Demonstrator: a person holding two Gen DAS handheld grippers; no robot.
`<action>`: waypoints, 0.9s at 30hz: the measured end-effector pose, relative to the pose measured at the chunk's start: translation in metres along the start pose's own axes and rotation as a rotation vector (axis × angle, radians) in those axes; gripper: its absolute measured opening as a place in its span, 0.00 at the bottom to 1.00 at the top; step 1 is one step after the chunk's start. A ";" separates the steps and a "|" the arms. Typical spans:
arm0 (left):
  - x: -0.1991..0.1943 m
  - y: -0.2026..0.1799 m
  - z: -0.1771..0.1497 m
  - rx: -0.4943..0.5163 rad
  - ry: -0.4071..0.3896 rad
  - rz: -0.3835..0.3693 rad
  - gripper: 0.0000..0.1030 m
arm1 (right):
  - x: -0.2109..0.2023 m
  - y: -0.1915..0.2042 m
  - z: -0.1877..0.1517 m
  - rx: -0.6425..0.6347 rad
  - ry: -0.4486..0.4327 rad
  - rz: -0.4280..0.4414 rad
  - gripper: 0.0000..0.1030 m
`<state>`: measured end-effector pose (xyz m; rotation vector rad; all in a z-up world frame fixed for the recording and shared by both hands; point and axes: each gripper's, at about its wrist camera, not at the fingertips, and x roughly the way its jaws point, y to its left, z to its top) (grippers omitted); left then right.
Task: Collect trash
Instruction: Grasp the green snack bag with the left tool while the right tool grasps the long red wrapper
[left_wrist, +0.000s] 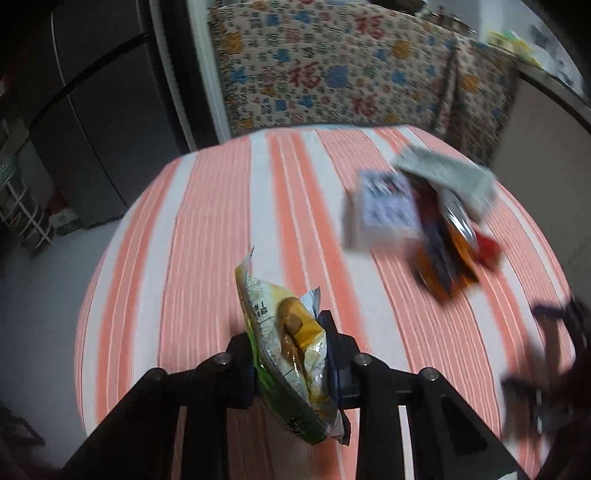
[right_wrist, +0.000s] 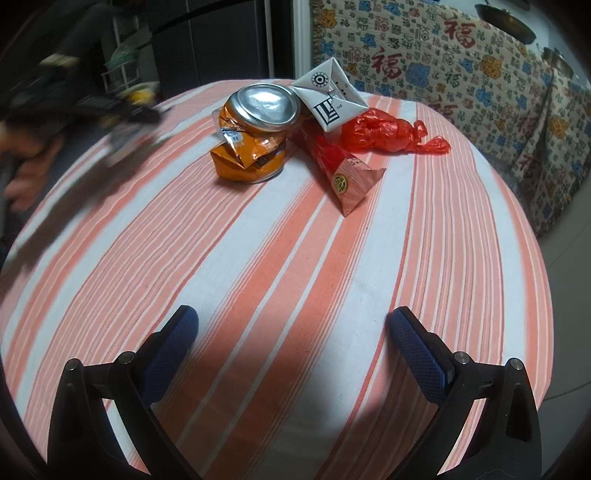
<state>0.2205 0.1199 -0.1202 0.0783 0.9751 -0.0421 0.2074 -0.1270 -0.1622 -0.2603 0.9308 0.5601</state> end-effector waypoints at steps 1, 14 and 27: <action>-0.006 -0.003 -0.014 -0.005 0.002 -0.022 0.30 | 0.000 0.000 0.000 0.000 0.000 0.000 1.00; 0.006 -0.026 -0.072 -0.112 -0.050 0.055 0.84 | 0.002 0.000 0.001 0.001 0.000 0.001 1.00; 0.009 -0.022 -0.076 -0.121 -0.048 0.048 0.90 | 0.035 -0.047 0.075 0.004 -0.015 -0.020 0.87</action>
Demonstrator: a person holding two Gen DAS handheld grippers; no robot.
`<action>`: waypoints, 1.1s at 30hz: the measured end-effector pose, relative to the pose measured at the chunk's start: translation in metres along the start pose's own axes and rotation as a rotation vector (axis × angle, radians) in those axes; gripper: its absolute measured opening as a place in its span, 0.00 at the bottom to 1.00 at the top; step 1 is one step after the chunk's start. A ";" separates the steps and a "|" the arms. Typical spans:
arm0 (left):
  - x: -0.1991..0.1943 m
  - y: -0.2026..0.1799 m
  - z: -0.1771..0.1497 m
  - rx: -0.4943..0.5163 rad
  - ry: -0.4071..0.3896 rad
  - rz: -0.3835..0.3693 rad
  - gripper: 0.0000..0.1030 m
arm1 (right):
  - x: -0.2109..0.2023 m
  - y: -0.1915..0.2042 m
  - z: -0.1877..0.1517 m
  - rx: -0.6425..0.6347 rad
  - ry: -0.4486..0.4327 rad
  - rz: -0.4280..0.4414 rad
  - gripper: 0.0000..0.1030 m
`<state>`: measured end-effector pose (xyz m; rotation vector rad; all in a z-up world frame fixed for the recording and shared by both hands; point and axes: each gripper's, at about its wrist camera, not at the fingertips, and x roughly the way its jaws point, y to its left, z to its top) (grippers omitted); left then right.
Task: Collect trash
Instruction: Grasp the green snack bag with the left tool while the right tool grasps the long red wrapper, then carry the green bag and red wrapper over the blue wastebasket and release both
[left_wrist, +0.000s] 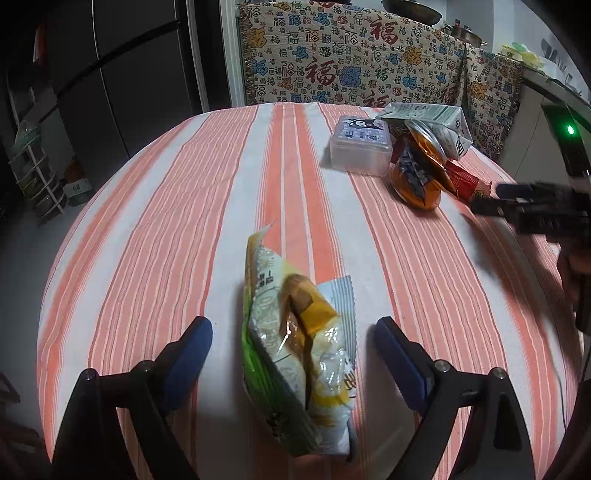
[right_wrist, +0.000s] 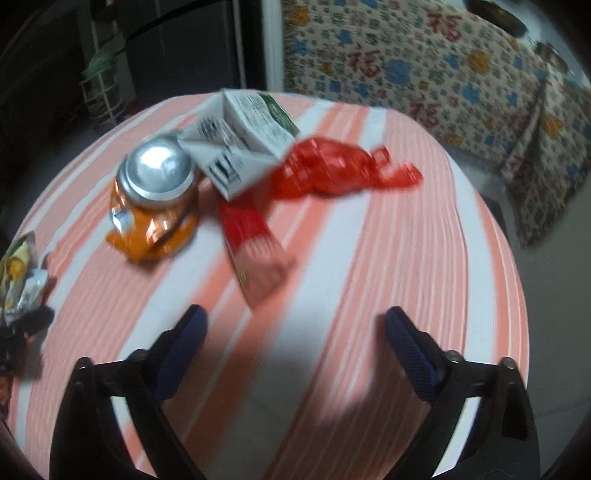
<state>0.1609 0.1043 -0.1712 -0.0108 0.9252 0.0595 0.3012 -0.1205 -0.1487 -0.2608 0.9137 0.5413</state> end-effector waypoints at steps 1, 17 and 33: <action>0.000 0.000 0.000 -0.001 0.000 -0.001 0.90 | 0.001 0.003 0.007 -0.010 -0.022 0.017 0.87; 0.002 0.000 0.000 -0.002 0.000 -0.003 0.90 | -0.049 0.037 -0.068 0.097 0.022 0.110 0.27; 0.003 0.000 -0.001 -0.004 -0.001 -0.006 0.90 | -0.031 0.083 -0.071 -0.058 0.009 0.082 0.99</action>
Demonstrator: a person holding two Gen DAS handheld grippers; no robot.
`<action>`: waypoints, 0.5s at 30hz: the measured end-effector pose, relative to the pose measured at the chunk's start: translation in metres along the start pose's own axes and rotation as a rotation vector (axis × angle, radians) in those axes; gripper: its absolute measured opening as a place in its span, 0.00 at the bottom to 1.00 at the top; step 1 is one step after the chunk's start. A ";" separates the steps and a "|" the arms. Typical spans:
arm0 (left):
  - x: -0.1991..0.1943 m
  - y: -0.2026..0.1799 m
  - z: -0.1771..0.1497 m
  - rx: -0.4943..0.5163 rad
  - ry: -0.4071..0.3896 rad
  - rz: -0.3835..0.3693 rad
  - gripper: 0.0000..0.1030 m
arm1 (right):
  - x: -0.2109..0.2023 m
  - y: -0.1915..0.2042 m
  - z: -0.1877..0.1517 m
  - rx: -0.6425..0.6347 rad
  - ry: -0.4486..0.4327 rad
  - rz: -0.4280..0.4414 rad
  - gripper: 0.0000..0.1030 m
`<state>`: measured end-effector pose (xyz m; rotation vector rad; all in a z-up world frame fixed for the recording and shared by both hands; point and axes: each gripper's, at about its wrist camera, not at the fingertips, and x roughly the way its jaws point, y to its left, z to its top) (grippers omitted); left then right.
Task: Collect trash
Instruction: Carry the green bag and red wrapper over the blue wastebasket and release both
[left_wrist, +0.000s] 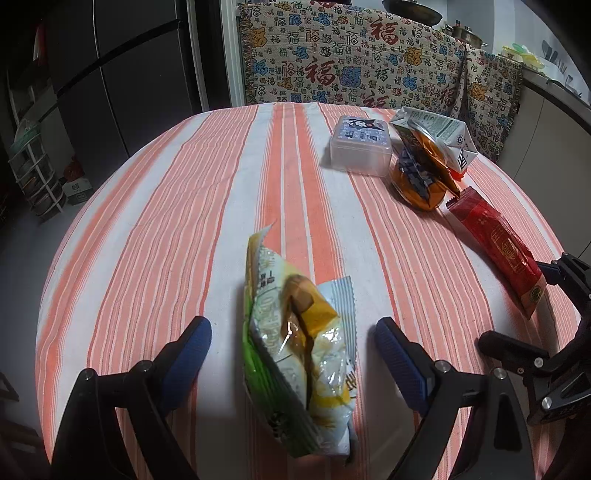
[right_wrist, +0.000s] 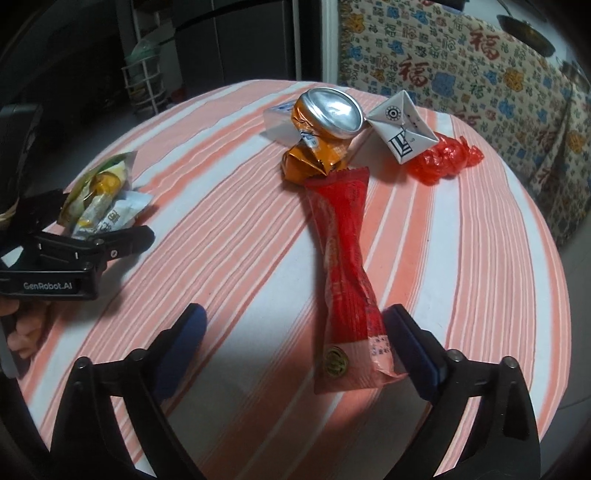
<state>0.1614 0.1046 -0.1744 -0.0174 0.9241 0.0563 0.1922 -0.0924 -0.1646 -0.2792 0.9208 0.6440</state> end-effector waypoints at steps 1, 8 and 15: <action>0.000 0.000 0.000 -0.001 0.000 -0.001 0.90 | 0.000 0.000 0.000 -0.004 0.001 -0.004 0.99; -0.017 0.020 -0.010 0.076 0.035 -0.124 0.90 | -0.013 -0.021 0.007 0.033 0.040 0.101 0.89; -0.031 0.030 -0.009 0.025 0.036 -0.191 0.88 | -0.028 -0.032 0.026 0.049 0.026 0.177 0.80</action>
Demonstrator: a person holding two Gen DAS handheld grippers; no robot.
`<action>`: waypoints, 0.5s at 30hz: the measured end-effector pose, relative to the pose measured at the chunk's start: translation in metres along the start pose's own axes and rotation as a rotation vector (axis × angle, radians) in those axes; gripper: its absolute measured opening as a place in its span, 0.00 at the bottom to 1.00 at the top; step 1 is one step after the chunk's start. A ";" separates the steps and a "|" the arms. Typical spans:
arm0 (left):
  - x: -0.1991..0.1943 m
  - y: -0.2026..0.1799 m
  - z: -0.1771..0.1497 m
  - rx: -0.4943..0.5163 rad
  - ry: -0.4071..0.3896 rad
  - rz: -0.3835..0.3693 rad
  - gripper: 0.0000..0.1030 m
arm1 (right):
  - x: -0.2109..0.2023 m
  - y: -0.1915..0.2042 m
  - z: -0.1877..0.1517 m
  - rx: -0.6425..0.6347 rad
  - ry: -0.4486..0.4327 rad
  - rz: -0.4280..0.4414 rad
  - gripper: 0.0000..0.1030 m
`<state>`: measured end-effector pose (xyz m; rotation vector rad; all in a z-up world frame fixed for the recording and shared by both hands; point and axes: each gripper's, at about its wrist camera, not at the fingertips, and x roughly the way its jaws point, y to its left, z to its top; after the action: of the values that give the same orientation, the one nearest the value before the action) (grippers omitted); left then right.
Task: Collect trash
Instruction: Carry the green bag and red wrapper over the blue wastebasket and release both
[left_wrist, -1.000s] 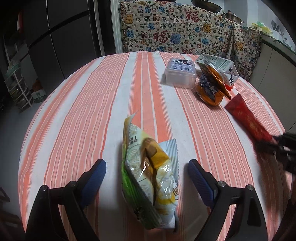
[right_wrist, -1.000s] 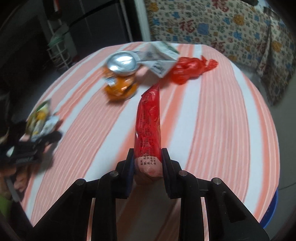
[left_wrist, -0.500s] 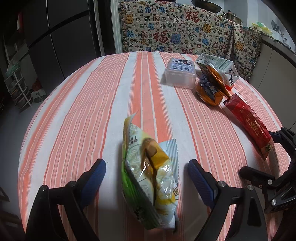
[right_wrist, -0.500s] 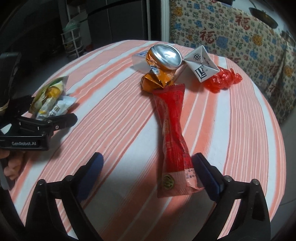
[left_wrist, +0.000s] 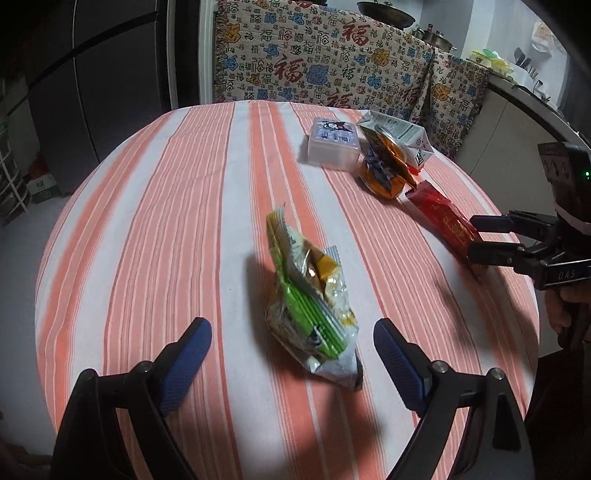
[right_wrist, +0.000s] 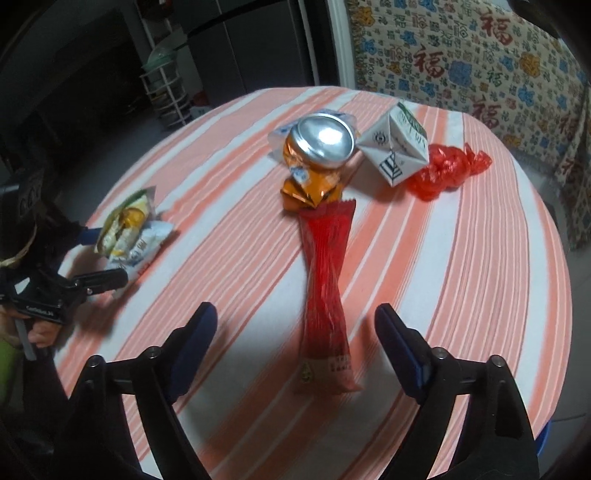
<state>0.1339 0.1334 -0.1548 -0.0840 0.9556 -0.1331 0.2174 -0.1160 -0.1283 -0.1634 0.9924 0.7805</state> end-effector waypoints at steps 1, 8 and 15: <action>0.001 -0.001 0.002 -0.003 0.004 -0.006 0.88 | 0.001 0.000 0.003 0.009 0.000 0.014 0.80; 0.019 -0.020 0.019 0.083 0.044 0.060 0.39 | 0.022 -0.002 0.012 0.023 0.050 -0.019 0.19; 0.008 -0.025 0.014 0.014 -0.002 -0.014 0.28 | -0.005 -0.004 -0.001 0.037 0.006 -0.029 0.09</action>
<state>0.1478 0.1077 -0.1500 -0.0784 0.9521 -0.1524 0.2184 -0.1219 -0.1258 -0.1483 1.0069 0.7349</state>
